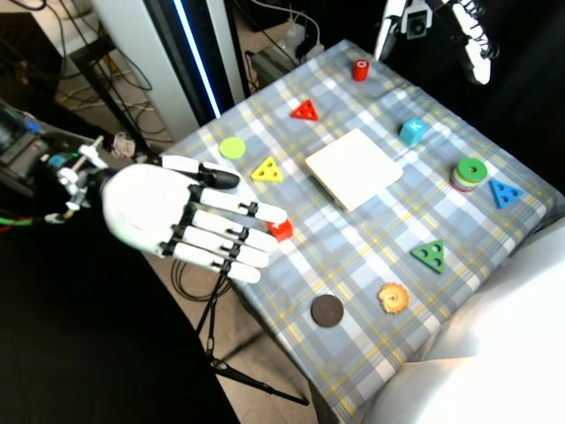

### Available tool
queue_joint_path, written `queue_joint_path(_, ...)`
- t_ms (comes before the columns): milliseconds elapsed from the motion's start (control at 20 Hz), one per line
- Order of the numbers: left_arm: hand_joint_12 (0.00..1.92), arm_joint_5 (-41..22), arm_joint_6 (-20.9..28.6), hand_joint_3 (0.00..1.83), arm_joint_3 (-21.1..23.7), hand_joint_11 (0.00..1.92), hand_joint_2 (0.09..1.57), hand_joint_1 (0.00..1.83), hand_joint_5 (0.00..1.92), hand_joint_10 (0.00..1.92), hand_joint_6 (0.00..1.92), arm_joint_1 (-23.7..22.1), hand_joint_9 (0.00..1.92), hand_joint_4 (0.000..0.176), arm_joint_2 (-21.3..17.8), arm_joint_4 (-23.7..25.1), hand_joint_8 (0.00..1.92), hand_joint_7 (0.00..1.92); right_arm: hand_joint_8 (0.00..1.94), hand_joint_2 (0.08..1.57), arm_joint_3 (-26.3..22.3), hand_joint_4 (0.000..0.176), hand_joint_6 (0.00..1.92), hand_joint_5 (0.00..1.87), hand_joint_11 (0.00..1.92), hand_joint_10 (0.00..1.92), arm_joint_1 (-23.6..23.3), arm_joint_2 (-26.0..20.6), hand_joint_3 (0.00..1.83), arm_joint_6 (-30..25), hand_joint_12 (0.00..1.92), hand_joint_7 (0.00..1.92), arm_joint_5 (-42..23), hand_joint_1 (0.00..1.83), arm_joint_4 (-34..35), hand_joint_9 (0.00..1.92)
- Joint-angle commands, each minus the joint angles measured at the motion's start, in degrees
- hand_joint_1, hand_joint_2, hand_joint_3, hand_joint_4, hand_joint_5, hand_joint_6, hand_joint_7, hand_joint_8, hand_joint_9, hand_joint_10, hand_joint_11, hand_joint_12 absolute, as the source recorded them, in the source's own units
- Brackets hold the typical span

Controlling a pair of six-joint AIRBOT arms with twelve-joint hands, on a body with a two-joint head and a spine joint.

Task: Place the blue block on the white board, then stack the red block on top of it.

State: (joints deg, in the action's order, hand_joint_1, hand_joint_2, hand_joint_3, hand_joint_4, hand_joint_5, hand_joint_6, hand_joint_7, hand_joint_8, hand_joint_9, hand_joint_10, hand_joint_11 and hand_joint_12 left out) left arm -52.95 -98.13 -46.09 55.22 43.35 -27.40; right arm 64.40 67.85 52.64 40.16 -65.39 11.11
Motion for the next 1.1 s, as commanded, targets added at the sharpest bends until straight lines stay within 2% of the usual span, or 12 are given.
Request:
queue_joint_path(0, 0.19, -5.62, 0.23, 0.01, -0.43, 0.07, 1.03, 0.53, 0.31, 0.01, 0.01, -0.74, 0.21, 0.176, 0.04, 0.86, 0.01, 0.28, 0.00, 1.39, 0.39, 0.000, 0.00, 0.54, 0.33, 0.00, -0.77, -0.07, 0.00, -0.26, 0.44, 0.54, -6.64, 0.64, 0.64, 0.50)
queue_joint_path(50, 0.19, -5.40, -0.39, 0.00, -0.44, 0.08, 1.03, 0.54, 0.31, 0.01, 0.01, -0.74, 0.21, 0.176, 0.06, 0.86, 0.01, 0.29, 0.00, 1.40, 0.41, 0.000, 0.00, 0.54, 0.34, 0.00, -0.84, -0.01, 0.00, -0.26, 0.43, 0.54, -6.63, 0.63, 0.49, 0.50)
queue_joint_path(100, 0.20, -4.98, -3.37, 0.00, -0.18, 0.09, 1.01, 0.59, 0.30, 0.01, 0.00, -0.91, 0.21, 0.176, 0.11, 0.31, 0.01, 0.29, 0.00, 1.39, 0.43, 0.000, 0.00, 0.54, 0.34, 0.00, -1.06, 0.16, 0.00, -0.26, 0.43, 0.54, -6.62, 0.66, 0.18, 0.50)
queue_joint_path(250, 0.18, -2.16, -18.91, 0.00, 0.04, 0.04, 0.98, 0.70, 0.32, 0.00, 0.01, -2.94, 0.20, 0.176, 1.76, -4.82, 0.00, 0.29, 0.00, 1.40, 0.42, 0.000, 0.00, 0.52, 0.32, 0.00, -1.63, 0.29, 0.00, -0.55, 0.40, 0.53, -6.61, 0.66, -1.01, 0.49)
queue_joint_path(450, 0.18, 3.63, -35.44, 0.00, -3.06, 0.05, 0.96, 0.78, 0.34, 0.00, 0.01, -6.43, 0.20, 0.176, 5.63, -11.68, 0.00, 0.30, 0.01, 1.40, 0.42, 0.000, 0.00, 0.51, 0.32, 0.01, -2.50, 0.25, 0.00, -1.24, 0.38, 0.54, -6.62, 0.64, -2.88, 0.50)
queue_joint_path(600, 0.19, 7.32, -40.62, 0.00, -6.00, 0.08, 0.95, 0.82, 0.41, 0.01, 0.01, -8.26, 0.25, 0.176, 7.84, -14.89, 0.01, 0.35, 0.00, 1.39, 0.42, 0.000, 0.00, 0.52, 0.39, 0.00, -2.88, 0.25, 0.00, -1.45, 0.28, 0.56, -6.62, 0.64, -3.77, 0.52)
queue_joint_path(750, 0.20, 9.67, -44.75, 0.00, -8.75, 0.11, 0.96, 0.84, 0.49, 0.01, 0.01, -9.51, 0.28, 0.176, 9.66, -18.48, 0.00, 0.37, 0.00, 1.38, 0.43, 0.000, 0.00, 0.52, 0.40, 0.00, -2.88, 0.26, 0.00, -1.48, 0.27, 0.57, -6.61, 0.65, -4.02, 0.52)
queue_joint_path(1050, 0.17, 12.47, -46.71, 0.00, -12.91, 0.06, 0.98, 0.83, 0.62, 0.00, 0.01, -11.35, 0.30, 0.176, 12.63, -21.67, 0.00, 0.43, 0.00, 1.39, 0.69, 0.000, 0.00, 0.53, 0.40, 0.00, -2.88, 0.40, 0.00, -1.48, 0.25, 0.59, -6.01, 0.68, -4.16, 0.53)
